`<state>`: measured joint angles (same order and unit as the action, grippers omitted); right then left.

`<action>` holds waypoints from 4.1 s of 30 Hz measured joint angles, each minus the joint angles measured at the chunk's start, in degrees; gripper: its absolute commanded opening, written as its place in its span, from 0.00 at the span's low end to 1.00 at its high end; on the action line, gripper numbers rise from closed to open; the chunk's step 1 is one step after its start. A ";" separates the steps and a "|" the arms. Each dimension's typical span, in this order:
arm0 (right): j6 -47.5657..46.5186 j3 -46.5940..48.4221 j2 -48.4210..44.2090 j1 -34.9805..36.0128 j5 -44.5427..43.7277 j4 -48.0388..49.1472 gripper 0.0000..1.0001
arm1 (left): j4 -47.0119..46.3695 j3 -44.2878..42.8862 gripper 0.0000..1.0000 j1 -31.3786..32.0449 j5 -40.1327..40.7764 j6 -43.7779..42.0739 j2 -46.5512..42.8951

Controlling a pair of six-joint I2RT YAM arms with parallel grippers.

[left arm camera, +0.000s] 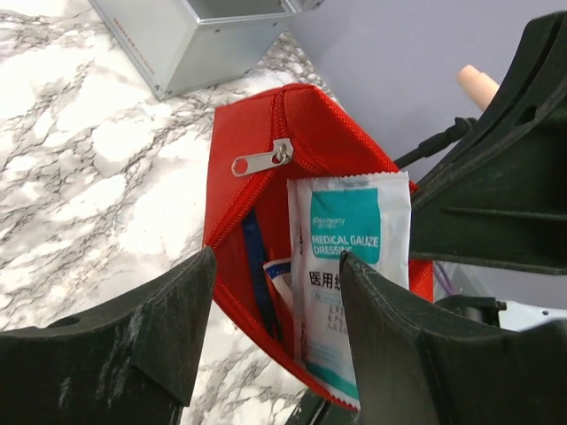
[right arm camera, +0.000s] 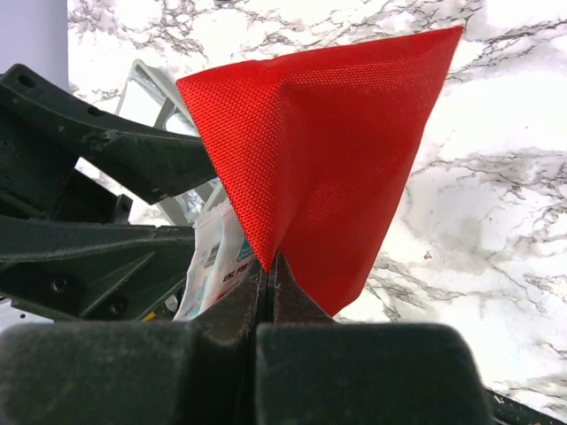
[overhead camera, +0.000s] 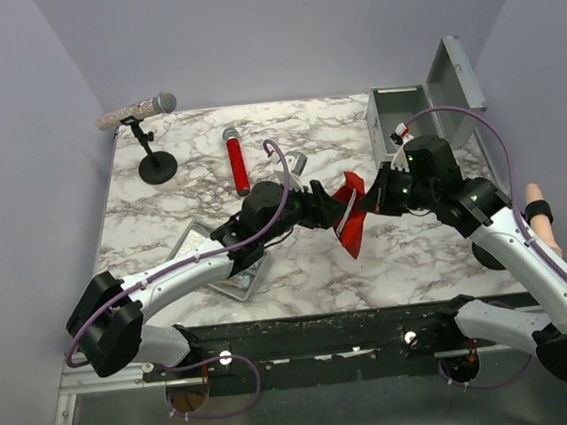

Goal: Organize the medicine kit

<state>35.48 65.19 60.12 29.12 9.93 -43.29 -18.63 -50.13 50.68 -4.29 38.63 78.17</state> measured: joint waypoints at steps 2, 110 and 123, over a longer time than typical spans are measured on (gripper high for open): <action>-0.33 0.00 0.04 0.00 -0.44 0.00 0.01 | 1.68 0.00 0.71 0.02 0.15 -0.37 -0.94; -0.31 -7.48 4.52 -0.22 -7.06 9.94 0.01 | 5.01 3.37 0.00 -17.46 -11.54 19.71 -3.08; 3.96 -5.01 4.98 -0.22 -3.34 8.35 0.01 | -8.20 2.78 0.00 -8.59 -12.70 23.98 -2.86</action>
<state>39.44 60.18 65.10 28.91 6.59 -34.94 -26.83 -47.35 42.09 -16.99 62.61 75.31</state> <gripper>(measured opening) 0.012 0.005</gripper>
